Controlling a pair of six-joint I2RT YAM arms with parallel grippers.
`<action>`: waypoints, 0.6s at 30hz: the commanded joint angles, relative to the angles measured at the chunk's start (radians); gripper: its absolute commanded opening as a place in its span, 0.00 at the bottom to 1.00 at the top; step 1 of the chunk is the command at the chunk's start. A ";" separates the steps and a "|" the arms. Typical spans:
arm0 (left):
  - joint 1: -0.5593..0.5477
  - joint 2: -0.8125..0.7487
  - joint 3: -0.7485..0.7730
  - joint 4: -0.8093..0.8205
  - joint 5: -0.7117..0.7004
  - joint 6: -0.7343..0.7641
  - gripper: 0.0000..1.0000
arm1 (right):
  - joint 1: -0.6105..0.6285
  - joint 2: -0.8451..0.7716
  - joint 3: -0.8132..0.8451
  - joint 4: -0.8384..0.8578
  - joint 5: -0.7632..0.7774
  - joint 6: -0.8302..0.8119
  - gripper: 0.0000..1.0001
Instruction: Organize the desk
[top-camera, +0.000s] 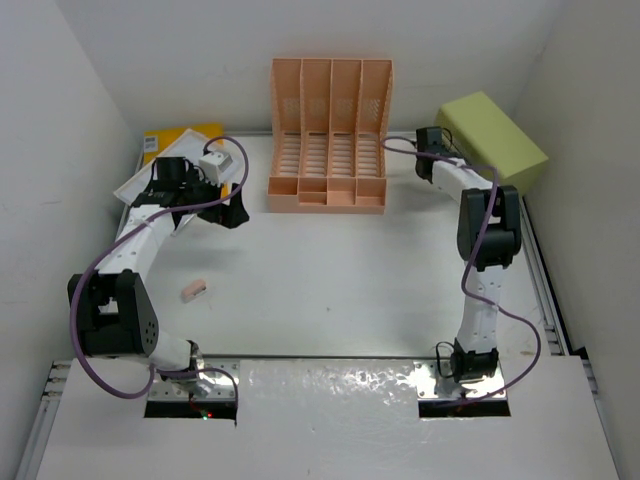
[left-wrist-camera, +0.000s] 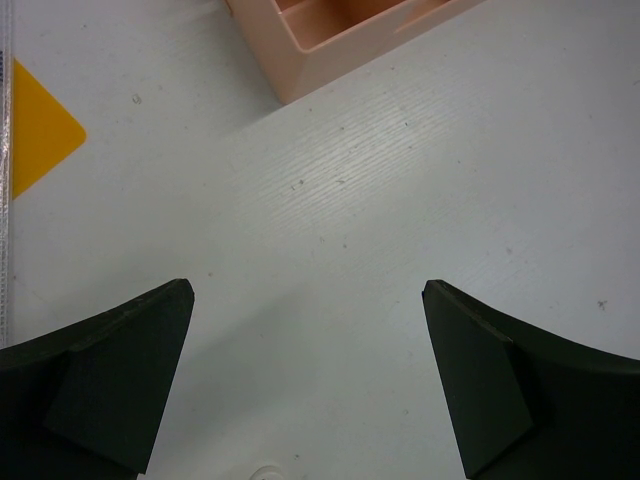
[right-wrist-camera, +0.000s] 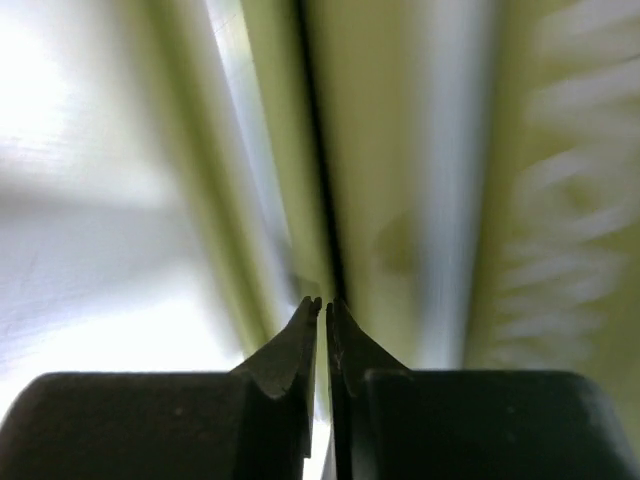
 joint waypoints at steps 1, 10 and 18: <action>0.007 -0.013 0.043 0.008 0.010 0.010 1.00 | 0.053 -0.107 -0.110 0.142 -0.015 -0.063 0.10; 0.007 0.000 0.047 -0.015 0.030 0.030 1.00 | 0.068 -0.087 -0.167 0.245 0.087 -0.113 0.38; 0.009 0.009 0.060 -0.044 0.047 0.047 1.00 | 0.070 -0.033 -0.214 0.444 0.222 -0.233 0.51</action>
